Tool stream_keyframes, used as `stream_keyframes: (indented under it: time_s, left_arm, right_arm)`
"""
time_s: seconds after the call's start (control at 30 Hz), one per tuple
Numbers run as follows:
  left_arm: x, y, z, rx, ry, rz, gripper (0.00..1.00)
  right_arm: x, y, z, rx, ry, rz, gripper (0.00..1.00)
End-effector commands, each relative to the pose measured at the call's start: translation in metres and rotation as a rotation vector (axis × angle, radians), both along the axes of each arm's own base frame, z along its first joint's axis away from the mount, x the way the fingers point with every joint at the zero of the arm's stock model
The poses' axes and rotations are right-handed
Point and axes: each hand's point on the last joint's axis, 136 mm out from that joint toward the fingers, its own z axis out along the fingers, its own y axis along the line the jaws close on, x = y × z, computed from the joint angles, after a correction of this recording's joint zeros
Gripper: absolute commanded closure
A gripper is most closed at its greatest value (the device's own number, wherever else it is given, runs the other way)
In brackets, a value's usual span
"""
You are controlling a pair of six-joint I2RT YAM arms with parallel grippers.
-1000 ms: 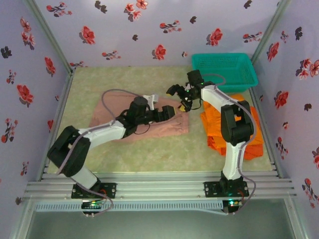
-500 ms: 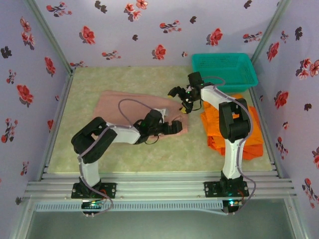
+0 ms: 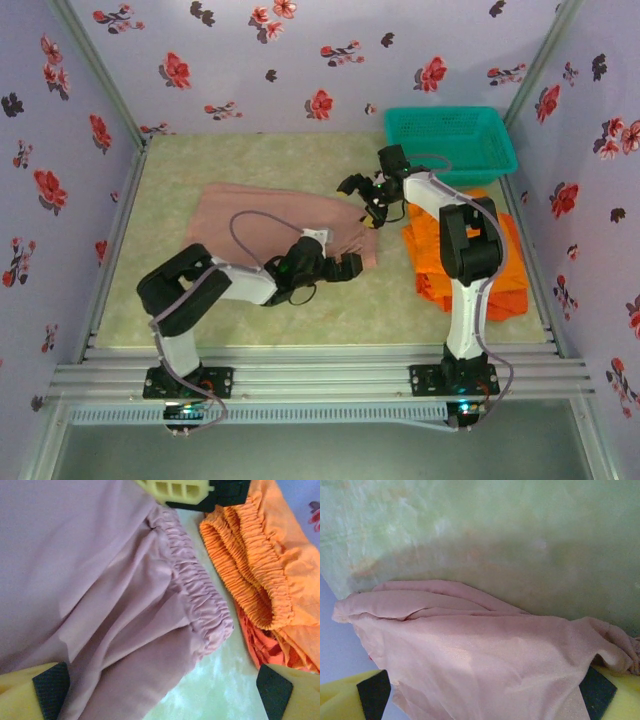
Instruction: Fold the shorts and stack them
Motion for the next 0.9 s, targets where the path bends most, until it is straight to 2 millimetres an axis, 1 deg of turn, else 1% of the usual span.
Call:
stream_keyframes:
  time_s: [0.0, 0.03, 0.07, 0.1, 0.13, 0.17, 0.27, 0.3, 0.33, 0.37, 0.4, 0.43, 0.47, 0.53, 0.6, 0.63, 0.73, 0.87]
  left_arm:
    - [0.015, 0.017, 0.056, 0.013, -0.107, 0.021, 0.01]
    - [0.017, 0.022, 0.078, 0.015, -0.157, 0.015, 0.01]
    - [0.018, 0.027, 0.095, 0.022, -0.196, 0.013, 0.01]
    - [0.021, 0.037, 0.113, 0.033, -0.236, 0.023, 0.01]
    - [0.024, 0.048, 0.128, 0.04, -0.263, 0.035, 0.01]
    - [0.027, 0.06, 0.139, 0.044, -0.277, 0.052, 0.0]
    - [0.036, 0.108, 0.159, 0.048, -0.29, 0.128, 0.01]
    - [0.037, 0.125, 0.164, 0.05, -0.298, 0.152, 0.01]
    - [0.038, 0.142, 0.167, 0.062, -0.302, 0.18, 0.0]
    - [0.038, 0.155, 0.168, 0.075, -0.306, 0.2, 0.01]
    - [0.038, 0.17, 0.168, 0.092, -0.308, 0.223, 0.01]
    - [0.038, 0.183, 0.168, 0.107, -0.305, 0.245, 0.01]
    - [0.037, 0.194, 0.166, 0.118, -0.296, 0.264, 0.01]
    - [0.037, 0.216, 0.16, 0.123, -0.268, 0.306, 0.01]
    - [0.036, 0.236, 0.153, 0.112, -0.227, 0.354, 0.0]
    - [0.036, 0.244, 0.149, 0.101, -0.208, 0.375, 0.01]
    - [0.033, 0.256, 0.139, 0.072, -0.171, 0.406, 0.0]
    - [0.03, 0.257, 0.129, 0.053, -0.144, 0.403, 0.0]
  right_arm:
    - [0.002, -0.011, 0.047, -0.026, -0.137, 0.009, 0.01]
    - [0.0, -0.014, 0.059, -0.044, -0.173, 0.015, 0.01]
    - [-0.003, -0.018, 0.067, -0.066, -0.198, 0.021, 0.01]
    - [-0.007, -0.024, 0.077, -0.099, -0.232, 0.03, 0.01]
    - [-0.013, -0.029, 0.086, -0.131, -0.27, 0.043, 0.01]
    - [-0.018, -0.033, 0.095, -0.16, -0.318, 0.058, 0.01]
    - [-0.037, -0.046, 0.122, -0.323, -0.543, 0.147, 0.01]
    - [-0.043, -0.055, 0.127, -0.387, -0.59, 0.154, 0.01]
    - [-0.047, -0.063, 0.13, -0.425, -0.619, 0.144, 0.01]
    - [-0.049, -0.073, 0.132, -0.456, -0.627, 0.119, 0.01]
    - [-0.052, -0.087, 0.131, -0.49, -0.6, 0.081, 0.01]
    - [-0.057, -0.1, 0.125, -0.518, -0.546, 0.04, 0.01]
    - [-0.06, -0.105, 0.12, -0.498, -0.52, 0.036, 0.01]
    - [-0.064, -0.094, 0.113, -0.352, -0.516, 0.081, 0.01]
    - [-0.066, -0.091, 0.102, -0.315, -0.489, 0.1, 0.01]
    - [-0.069, -0.088, 0.093, -0.314, -0.46, 0.128, 0.01]
    - [-0.077, -0.081, 0.067, -0.299, -0.364, 0.188, 0.01]
    - [-0.086, -0.072, 0.031, -0.34, -0.264, 0.239, 0.01]
